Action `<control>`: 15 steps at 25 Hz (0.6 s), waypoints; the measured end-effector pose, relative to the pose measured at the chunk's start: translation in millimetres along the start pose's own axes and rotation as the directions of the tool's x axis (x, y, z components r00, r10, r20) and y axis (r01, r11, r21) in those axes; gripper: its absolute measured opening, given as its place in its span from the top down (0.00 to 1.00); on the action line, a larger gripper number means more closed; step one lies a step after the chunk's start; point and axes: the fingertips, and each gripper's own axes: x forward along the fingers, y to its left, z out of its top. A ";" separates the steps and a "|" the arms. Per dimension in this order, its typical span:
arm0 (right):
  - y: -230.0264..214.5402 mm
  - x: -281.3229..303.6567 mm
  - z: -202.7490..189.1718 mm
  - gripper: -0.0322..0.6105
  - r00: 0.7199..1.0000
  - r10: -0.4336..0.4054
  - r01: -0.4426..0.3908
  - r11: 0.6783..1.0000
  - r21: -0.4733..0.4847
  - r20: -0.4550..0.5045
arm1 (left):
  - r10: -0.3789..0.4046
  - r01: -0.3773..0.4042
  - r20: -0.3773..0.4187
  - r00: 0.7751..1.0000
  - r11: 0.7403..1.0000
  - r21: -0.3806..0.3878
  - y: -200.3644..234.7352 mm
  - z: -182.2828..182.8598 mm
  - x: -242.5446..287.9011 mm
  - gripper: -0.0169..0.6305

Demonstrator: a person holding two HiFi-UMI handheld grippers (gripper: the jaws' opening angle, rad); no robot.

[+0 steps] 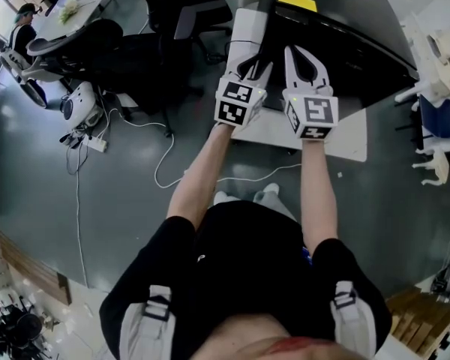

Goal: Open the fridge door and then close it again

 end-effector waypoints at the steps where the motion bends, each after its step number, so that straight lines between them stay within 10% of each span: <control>1: 0.0 -0.2 -0.9 0.96 1.000 -0.003 0.003 1.000 0.013 0.004 | 0.005 -0.005 0.001 1.000 1.000 -0.013 0.2 -1.0 -0.7 0.81; 15: -19.8 -86.6 -76.9 0.96 0.976 -0.176 0.205 0.938 0.279 -0.125 | 0.129 -0.110 0.065 0.990 0.966 -0.235 -3.6 -23.1 -63.7 0.98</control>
